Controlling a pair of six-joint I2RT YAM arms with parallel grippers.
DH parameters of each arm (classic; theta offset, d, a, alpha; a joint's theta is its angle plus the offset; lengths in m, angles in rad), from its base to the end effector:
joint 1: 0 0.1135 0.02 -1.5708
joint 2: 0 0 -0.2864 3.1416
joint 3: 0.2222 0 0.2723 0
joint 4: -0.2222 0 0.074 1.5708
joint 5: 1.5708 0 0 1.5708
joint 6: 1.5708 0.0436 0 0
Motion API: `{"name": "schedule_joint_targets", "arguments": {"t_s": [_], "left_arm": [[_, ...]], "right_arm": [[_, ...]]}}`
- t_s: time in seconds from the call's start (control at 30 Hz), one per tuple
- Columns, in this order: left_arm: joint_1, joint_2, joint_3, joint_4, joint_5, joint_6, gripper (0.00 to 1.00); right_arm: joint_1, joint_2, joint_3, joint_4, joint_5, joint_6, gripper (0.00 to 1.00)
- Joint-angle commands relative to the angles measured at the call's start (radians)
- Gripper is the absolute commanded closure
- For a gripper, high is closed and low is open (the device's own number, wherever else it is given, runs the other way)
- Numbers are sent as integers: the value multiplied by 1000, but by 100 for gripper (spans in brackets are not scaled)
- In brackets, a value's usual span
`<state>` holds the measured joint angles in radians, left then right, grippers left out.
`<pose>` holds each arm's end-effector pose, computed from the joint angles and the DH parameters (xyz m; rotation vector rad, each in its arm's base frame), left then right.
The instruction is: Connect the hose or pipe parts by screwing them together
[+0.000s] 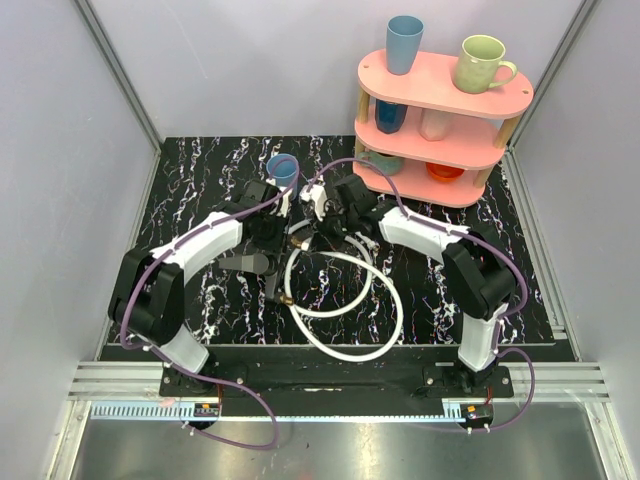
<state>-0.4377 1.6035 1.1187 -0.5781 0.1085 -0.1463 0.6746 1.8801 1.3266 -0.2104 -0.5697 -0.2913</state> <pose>0.3145 -0.1524 0.2265 0.4242 2.6322 -0.3378 0.3325 0.2961 0.2212 -1.3337 1.9193 0.8552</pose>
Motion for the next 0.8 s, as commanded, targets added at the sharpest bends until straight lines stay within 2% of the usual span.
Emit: {"name": "schedule_joint_targets", "arguments": {"t_s": [0.0, 0.13, 0.3, 0.77], "left_arm": [[-91, -117, 13, 153, 304, -12, 100], [-117, -128, -10, 175, 264, 28, 100], [-130, -142, -26, 221, 226, 19, 100], [-131, -238, -118, 372, 181, 28, 100]], "right_arm": [[-27, 45, 89, 137, -146, 130, 100], [-41, 82, 138, 49, -176, 141, 100], [-52, 100, 158, 43, -199, 179, 100], [-130, 181, 198, 77, -386, 461, 100]]}}
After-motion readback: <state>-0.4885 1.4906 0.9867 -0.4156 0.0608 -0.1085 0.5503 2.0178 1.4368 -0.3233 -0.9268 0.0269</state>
